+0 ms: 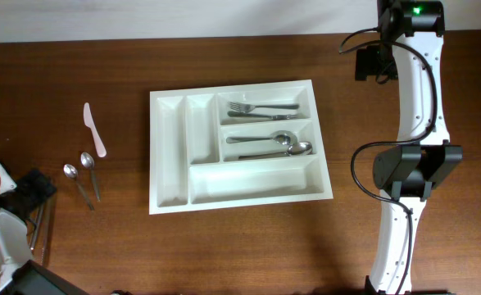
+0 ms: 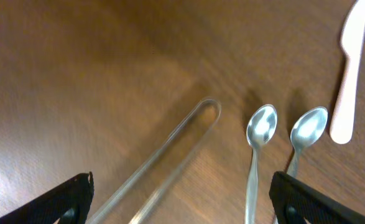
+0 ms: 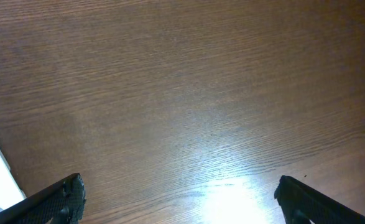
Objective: Pack container
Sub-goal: 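Move the left gripper over the metal tongs left of the tray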
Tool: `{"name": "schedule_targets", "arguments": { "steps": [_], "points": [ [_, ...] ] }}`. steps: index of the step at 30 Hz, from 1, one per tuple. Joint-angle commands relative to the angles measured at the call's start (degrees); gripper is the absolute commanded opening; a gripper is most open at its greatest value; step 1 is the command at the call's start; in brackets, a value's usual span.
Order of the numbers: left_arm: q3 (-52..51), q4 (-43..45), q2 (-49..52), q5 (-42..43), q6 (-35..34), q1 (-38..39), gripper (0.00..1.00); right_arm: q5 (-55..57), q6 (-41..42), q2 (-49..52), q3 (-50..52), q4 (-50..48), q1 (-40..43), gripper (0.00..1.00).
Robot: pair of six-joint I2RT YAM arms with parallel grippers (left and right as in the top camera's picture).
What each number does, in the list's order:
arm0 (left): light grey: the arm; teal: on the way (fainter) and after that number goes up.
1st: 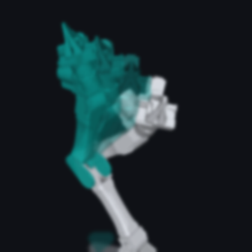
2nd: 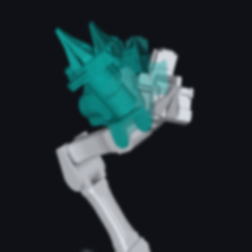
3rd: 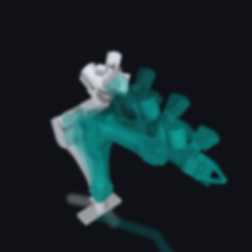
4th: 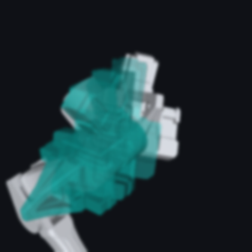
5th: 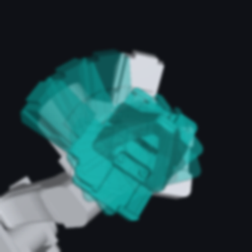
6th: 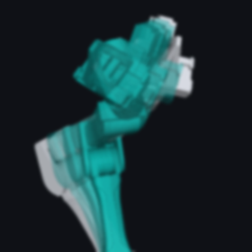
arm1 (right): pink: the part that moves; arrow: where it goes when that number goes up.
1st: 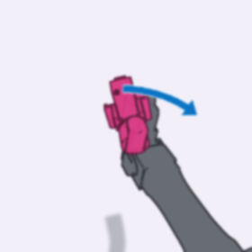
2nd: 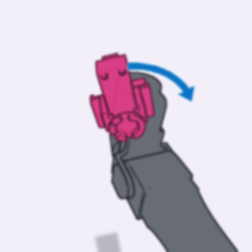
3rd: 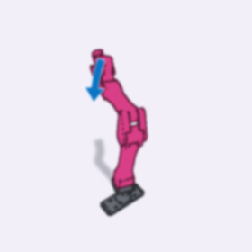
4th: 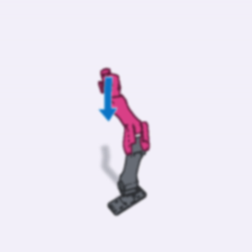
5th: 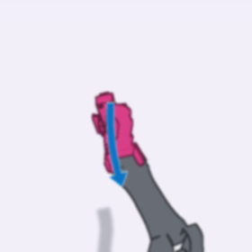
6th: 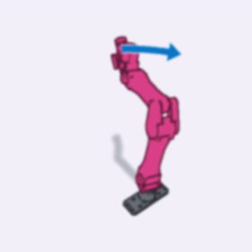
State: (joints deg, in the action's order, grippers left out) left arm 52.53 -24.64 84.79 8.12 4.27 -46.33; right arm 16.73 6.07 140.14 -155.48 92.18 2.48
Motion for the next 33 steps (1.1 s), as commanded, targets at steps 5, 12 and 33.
{"name": "schedule_targets", "arguments": {
  "steps": [5, 12, 33],
  "points": [
    [0.8, 3.2, 2.0, 2.1, 11.5, -0.2, 0.99, 1.3, 0.7, -1.6, -1.0, 0.0, -0.2, 0.99],
    [0.8, 6.0, 2.3, 2.4, 11.8, -0.2, 0.99, 1.3, 0.7, -1.6, -1.0, 0.0, -0.2, 0.99],
    [0.8, 3.9, 9.1, -0.9, 15.1, -0.2, 0.95, 1.3, 0.7, -1.6, -1.0, 0.0, -0.2, 0.99]
  ]
}}
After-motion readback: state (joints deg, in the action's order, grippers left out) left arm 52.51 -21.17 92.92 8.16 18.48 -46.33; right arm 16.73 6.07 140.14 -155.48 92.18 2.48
